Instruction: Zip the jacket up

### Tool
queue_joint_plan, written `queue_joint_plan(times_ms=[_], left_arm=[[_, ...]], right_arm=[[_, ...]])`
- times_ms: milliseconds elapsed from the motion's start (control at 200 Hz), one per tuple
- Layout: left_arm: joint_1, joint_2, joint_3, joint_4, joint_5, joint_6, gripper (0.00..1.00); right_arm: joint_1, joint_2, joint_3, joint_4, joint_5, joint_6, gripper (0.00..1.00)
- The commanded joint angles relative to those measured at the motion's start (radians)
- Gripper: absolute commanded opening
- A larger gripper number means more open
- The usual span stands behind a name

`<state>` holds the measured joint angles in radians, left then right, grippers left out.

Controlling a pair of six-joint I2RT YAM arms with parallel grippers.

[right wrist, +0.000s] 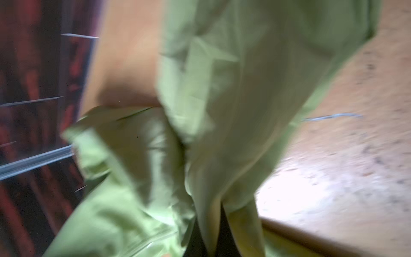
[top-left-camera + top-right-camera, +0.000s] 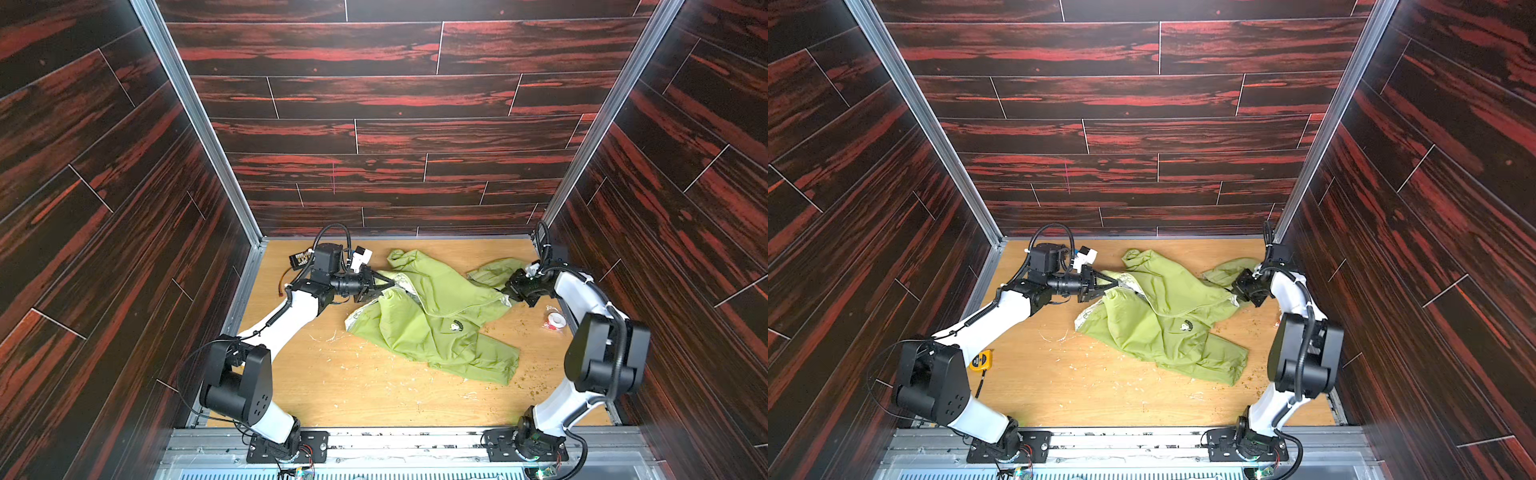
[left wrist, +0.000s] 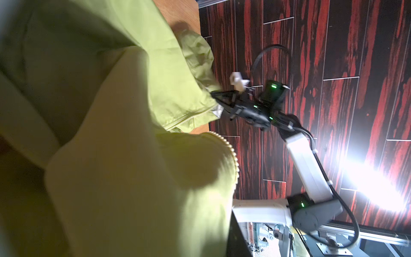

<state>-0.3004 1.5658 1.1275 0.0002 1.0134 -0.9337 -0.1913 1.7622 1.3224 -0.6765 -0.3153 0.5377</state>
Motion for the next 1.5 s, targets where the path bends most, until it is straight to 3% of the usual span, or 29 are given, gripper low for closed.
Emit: queue_joint_plan(times_ms=[0,65,125,306,441,581,771,962,1348,1498], left_arm=[[0.004,-0.064,-0.013,-0.050,0.042,0.040,0.00],[0.005,-0.090,-0.025,-0.069,0.041,0.047,0.00],[0.005,-0.111,-0.038,-0.074,0.043,0.046,0.00],[0.002,-0.136,-0.049,-0.067,0.040,0.037,0.00],[0.001,-0.138,-0.058,-0.014,0.037,0.000,0.00],[0.001,-0.133,-0.078,0.099,0.041,-0.077,0.00],[0.000,-0.130,-0.091,0.204,0.036,-0.147,0.00],[0.000,-0.120,-0.105,0.316,0.034,-0.223,0.00],[0.000,-0.120,-0.119,0.331,0.024,-0.258,0.03],[0.000,-0.126,-0.138,0.332,0.025,-0.267,0.03]], right_arm=[[-0.008,0.032,0.044,-0.029,0.016,-0.050,0.24],[-0.008,-0.006,0.056,-0.025,0.003,-0.037,0.43],[-0.009,-0.056,0.071,-0.024,-0.005,-0.015,0.53],[0.002,-0.205,0.099,-0.031,-0.006,0.051,0.62],[0.075,-0.303,0.086,0.000,-0.024,0.084,0.60],[0.243,-0.349,0.044,0.146,-0.200,0.186,0.54],[0.512,-0.306,-0.032,0.503,-0.352,0.435,0.48],[0.679,-0.203,-0.025,0.667,-0.351,0.542,0.47],[0.749,-0.185,-0.164,0.774,-0.337,0.608,0.41],[0.749,-0.202,-0.195,0.775,-0.332,0.571,0.53]])
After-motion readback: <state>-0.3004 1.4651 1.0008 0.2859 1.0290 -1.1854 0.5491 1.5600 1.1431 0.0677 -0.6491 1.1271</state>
